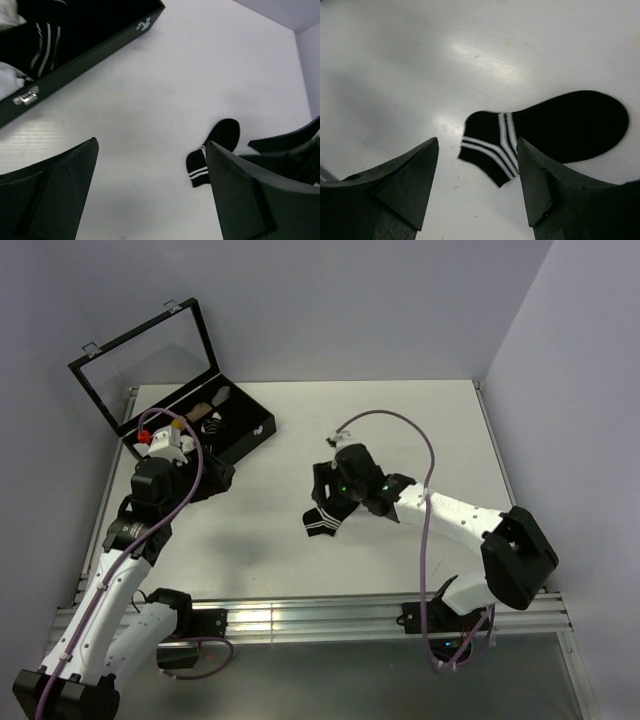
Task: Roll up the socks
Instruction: Move the sock to the center of the board, then roll the sock at the center of the board.
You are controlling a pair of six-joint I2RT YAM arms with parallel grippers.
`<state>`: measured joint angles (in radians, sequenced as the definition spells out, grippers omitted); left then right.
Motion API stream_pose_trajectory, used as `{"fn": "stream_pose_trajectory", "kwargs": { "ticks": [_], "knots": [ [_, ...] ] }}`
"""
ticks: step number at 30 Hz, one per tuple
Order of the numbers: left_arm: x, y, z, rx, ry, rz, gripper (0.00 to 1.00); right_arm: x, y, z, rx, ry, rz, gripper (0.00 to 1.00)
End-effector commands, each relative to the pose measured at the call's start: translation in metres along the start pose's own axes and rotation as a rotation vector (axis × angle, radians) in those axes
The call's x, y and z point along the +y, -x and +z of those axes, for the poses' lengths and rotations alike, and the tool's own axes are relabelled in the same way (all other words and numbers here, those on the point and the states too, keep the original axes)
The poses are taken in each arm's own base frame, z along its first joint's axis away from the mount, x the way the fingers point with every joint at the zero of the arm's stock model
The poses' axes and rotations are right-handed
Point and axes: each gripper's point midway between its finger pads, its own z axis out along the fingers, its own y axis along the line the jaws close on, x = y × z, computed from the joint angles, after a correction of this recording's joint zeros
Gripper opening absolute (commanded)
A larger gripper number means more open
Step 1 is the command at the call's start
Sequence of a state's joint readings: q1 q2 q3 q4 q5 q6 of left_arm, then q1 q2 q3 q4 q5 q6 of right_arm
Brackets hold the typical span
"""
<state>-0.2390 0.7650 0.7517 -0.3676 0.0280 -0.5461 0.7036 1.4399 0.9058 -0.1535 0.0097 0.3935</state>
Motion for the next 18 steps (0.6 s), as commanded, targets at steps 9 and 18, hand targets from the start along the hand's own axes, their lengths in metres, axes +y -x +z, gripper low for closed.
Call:
{"fn": "stream_pose_trajectory", "kwargs": {
  "ticks": [9,18],
  "knots": [
    [-0.008,-0.017,0.016,0.048,-0.039,-0.118,0.94,0.042,-0.071,0.014,0.119,-0.04,-0.484,0.65],
    [-0.005,-0.024,0.023,0.076,-0.026,-0.127,0.93,0.048,-0.101,0.033,0.21,-0.051,-0.598,0.56]
  ]
}}
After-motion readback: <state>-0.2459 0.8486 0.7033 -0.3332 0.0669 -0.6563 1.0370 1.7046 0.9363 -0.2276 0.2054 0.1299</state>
